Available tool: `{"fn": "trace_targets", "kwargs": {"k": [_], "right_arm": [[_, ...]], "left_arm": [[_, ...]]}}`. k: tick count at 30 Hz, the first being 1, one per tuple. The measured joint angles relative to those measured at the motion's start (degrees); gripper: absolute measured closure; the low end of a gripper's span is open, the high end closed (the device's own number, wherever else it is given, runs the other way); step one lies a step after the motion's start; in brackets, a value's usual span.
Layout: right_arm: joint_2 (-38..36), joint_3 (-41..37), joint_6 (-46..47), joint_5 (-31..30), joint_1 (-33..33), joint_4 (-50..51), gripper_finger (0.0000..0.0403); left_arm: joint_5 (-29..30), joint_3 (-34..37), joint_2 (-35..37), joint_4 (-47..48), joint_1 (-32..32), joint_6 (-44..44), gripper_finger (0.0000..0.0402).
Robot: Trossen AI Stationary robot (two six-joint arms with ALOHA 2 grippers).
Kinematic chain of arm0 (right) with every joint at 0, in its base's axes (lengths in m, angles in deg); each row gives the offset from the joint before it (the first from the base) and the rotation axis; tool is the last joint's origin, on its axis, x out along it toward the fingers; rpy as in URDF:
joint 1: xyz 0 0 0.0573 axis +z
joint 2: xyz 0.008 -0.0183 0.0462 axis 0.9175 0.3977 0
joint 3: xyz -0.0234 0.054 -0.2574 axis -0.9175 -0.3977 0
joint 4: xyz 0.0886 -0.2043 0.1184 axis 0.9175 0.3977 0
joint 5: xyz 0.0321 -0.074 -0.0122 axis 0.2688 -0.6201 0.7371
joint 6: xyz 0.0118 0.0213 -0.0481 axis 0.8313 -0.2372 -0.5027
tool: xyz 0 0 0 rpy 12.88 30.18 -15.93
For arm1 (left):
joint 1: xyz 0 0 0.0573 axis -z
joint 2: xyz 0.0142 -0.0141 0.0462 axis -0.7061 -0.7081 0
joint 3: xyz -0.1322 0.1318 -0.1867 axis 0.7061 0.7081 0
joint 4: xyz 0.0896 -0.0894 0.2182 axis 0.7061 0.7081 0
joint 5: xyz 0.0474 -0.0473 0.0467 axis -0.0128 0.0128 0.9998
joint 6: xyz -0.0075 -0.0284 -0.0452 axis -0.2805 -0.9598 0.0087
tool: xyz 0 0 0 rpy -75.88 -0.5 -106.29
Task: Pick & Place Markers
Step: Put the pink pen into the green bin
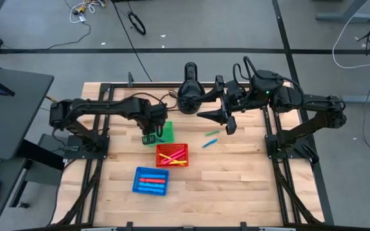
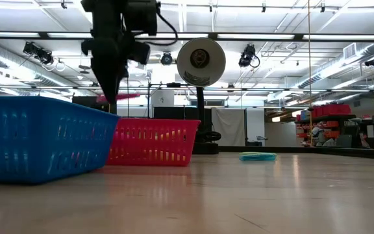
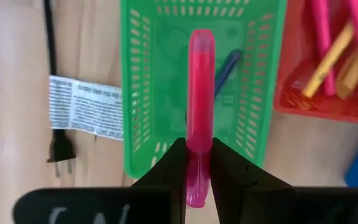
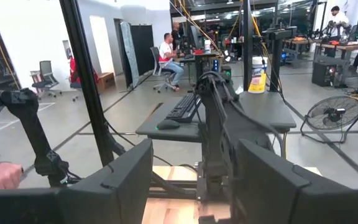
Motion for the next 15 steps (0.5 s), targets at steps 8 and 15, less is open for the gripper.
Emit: {"fn": "trace_targets", "kwargs": {"k": [8, 15], "right_arm": [[0.00, 0.00, -1.92, -0.01, 0.00, 0.05, 0.0169], [0.00, 0.00, -1.94, -0.01, 0.00, 0.15, 0.0169]], "left_arm": [[-0.01, 2.80, -6.50, -6.07, 0.00, 3.01, 0.0353], [0.77, 3.67, -11.28, -10.21, -0.02, 4.69, 0.0353]]}}
